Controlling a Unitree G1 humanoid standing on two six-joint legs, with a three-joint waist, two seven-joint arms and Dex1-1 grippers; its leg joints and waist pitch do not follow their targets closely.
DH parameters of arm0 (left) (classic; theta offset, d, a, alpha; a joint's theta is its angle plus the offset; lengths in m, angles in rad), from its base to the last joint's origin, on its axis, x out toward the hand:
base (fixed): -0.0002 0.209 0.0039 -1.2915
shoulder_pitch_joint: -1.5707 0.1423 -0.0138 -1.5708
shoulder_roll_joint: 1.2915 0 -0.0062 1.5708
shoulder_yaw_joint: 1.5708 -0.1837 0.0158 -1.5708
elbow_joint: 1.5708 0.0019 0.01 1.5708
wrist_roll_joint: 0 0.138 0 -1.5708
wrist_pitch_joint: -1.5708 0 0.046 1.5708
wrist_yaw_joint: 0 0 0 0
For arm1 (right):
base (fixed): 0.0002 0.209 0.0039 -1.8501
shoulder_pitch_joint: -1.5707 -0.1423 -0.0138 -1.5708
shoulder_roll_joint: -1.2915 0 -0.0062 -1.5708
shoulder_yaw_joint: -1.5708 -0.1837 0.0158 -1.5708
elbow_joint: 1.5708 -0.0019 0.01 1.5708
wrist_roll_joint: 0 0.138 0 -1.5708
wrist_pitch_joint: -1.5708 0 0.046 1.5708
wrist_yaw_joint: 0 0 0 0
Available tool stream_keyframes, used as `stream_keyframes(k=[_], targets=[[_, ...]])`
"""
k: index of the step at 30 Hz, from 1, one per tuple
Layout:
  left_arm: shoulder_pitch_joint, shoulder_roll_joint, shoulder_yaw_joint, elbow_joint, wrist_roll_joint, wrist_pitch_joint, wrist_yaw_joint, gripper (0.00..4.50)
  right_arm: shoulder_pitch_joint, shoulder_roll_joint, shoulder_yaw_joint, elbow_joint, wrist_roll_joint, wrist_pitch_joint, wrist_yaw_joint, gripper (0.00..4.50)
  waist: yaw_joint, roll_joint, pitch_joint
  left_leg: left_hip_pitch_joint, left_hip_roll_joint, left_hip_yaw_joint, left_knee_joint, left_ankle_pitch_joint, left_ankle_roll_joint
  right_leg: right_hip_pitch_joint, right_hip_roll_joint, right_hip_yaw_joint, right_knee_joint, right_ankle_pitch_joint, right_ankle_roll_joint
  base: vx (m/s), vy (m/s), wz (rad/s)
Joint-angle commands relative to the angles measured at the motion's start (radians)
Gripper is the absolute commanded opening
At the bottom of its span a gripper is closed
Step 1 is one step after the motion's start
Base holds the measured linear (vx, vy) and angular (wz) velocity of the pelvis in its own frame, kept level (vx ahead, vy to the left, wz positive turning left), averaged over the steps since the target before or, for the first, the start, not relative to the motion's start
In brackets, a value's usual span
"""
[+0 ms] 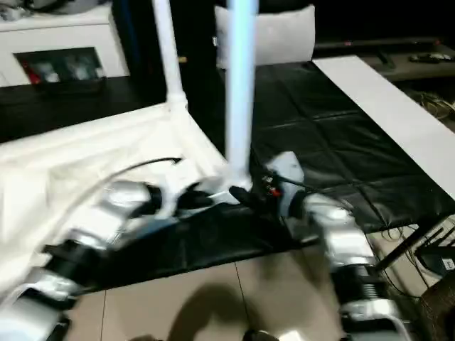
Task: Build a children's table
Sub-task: Rotate leg to tighten
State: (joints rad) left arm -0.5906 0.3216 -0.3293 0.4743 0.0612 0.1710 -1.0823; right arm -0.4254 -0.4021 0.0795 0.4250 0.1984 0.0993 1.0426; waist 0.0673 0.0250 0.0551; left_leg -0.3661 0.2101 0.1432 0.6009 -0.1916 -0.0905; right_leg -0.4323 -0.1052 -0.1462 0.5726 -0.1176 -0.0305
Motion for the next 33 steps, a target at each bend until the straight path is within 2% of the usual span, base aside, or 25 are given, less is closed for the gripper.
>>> stream_keyframes(k=[1,2,3,4,5,6,7,8,10,12,13,14,25,33], targets=[[-0.025,0.008,-0.048,-0.016,-0.007,-0.059,-0.092,0.00,-0.008,-0.013,0.014,-0.021,0.009,-0.013,0.067,4.23,0.003,-0.006,-0.074,0.013,0.011,0.021,-0.066,-0.246,0.086,0.068,-0.036,0.048,-0.085,-0.442,-0.122,0.000,0.000,0.00],[-0.034,0.032,-0.073,0.005,0.001,-0.099,-0.141,0.00,-0.017,-0.034,0.031,-0.019,0.017,-0.011,0.127,4.23,0.007,-0.011,-0.075,0.009,0.011,0.021,-0.067,-0.250,0.086,0.072,-0.036,0.047,-0.080,-0.437,-0.129,0.000,0.000,0.00],[-0.037,0.043,-0.083,0.012,0.005,-0.115,-0.161,0.00,-0.021,-0.042,0.039,-0.017,0.019,-0.008,0.149,4.23,0.011,-0.010,-0.073,0.007,0.012,0.021,-0.068,-0.260,0.087,0.073,-0.036,0.046,-0.080,-0.455,-0.120,0.000,0.000,0.00],[-0.037,0.043,-0.083,0.012,0.005,-0.115,-0.161,0.00,-0.021,-0.042,0.039,-0.017,0.019,-0.008,0.149,4.00,0.014,-0.009,-0.074,0.008,0.012,0.021,-0.068,-0.258,0.084,0.073,-0.038,0.045,-0.080,-0.461,-0.116,0.000,0.000,0.00],[-0.042,0.056,-0.096,0.021,0.011,-0.138,-0.193,0.00,-0.029,-0.049,0.046,-0.007,0.011,-0.020,0.164,3.90,0.018,-0.014,-0.075,0.007,0.014,0.020,-0.070,-0.251,0.079,0.073,-0.040,0.047,-0.079,-0.453,-0.115,0.000,0.000,0.00],[-0.043,0.062,-0.103,0.023,0.013,-0.148,-0.210,0.00,-0.034,-0.051,0.049,0.001,0.005,-0.029,0.168,3.90,0.021,-0.012,-0.075,0.009,0.013,0.020,-0.069,-0.253,0.078,0.072,-0.039,0.046,-0.078,-0.454,-0.116,0.000,0.000,0.00],[-0.045,0.068,-0.107,0.025,0.014,-0.158,-0.227,0.00,-0.037,-0.052,0.053,0.006,0.004,-0.027,0.178,3.86,0.019,-0.011,-0.074,0.007,0.015,0.020,-0.070,-0.260,0.075,0.073,-0.041,0.047,-0.077,-0.455,-0.116,0.000,0.000,0.00],[-0.049,0.077,-0.115,0.033,0.017,-0.179,-0.255,0.00,-0.041,-0.055,0.062,0.007,0.008,-0.023,0.200,3.57,0.017,-0.011,-0.072,0.005,0.012,0.018,-0.072,-0.269,0.072,0.076,-0.040,0.044,-0.080,-0.479,-0.105,0.000,0.000,0.00],[-0.054,0.083,-0.120,0.040,0.020,-0.194,-0.270,0.00,-0.039,-0.057,0.070,0.000,0.017,-0.013,0.220,3.57,0.018,-0.012,-0.073,0.005,0.012,0.018,-0.071,-0.267,0.067,0.077,-0.043,0.043,-0.082,-0.497,-0.095,0.000,0.000,0.00],[-0.065,0.089,-0.126,0.059,0.020,-0.219,-0.294,0.00,-0.035,-0.060,0.082,-0.017,0.029,0.003,0.260,3.29,0.019,-0.013,-0.073,0.005,0.010,0.019,-0.070,-0.263,0.068,0.078,-0.042,0.043,-0.085,-0.506,-0.091,0.000,0.000,0.00],[-0.068,0.089,-0.127,0.063,0.019,-0.222,-0.298,0.00,-0.034,-0.060,0.084,-0.020,0.032,0.009,0.269,3.29,0.019,-0.018,-0.075,0.002,0.012,0.018,-0.071,-0.252,0.067,0.080,-0.044,0.044,-0.080,-0.498,-0.091,0.000,0.000,0.00],[-0.075,0.089,-0.129,0.072,0.018,-0.230,-0.306,0.00,-0.033,-0.061,0.090,-0.029,0.040,0.025,0.288,3.19,0.020,-0.016,-0.074,0.002,0.012,0.018,-0.071,-0.248,0.069,0.080,-0.043,0.044,-0.080,-0.495,-0.092,0.000,0.000,0.00],[-0.089,0.087,-0.132,0.108,0.013,-0.261,-0.329,0.00,-0.041,-0.053,0.105,-0.016,0.055,0.065,0.325,2.15,0.022,-0.017,-0.075,0.001,0.010,0.017,-0.069,-0.242,0.060,0.079,-0.045,0.040,-0.084,-0.522,-0.078,0.000,0.000,0.00],[-0.082,0.085,-0.114,0.110,-0.004,-0.237,-0.329,0.00,-0.019,-0.044,0.104,-0.052,0.074,0.104,0.327,1.93,0.023,-0.018,-0.074,0.000,0.011,0.017,-0.070,-0.236,0.058,0.080,-0.044,0.040,-0.081,-0.512,-0.083,0.000,0.000,0.00]])
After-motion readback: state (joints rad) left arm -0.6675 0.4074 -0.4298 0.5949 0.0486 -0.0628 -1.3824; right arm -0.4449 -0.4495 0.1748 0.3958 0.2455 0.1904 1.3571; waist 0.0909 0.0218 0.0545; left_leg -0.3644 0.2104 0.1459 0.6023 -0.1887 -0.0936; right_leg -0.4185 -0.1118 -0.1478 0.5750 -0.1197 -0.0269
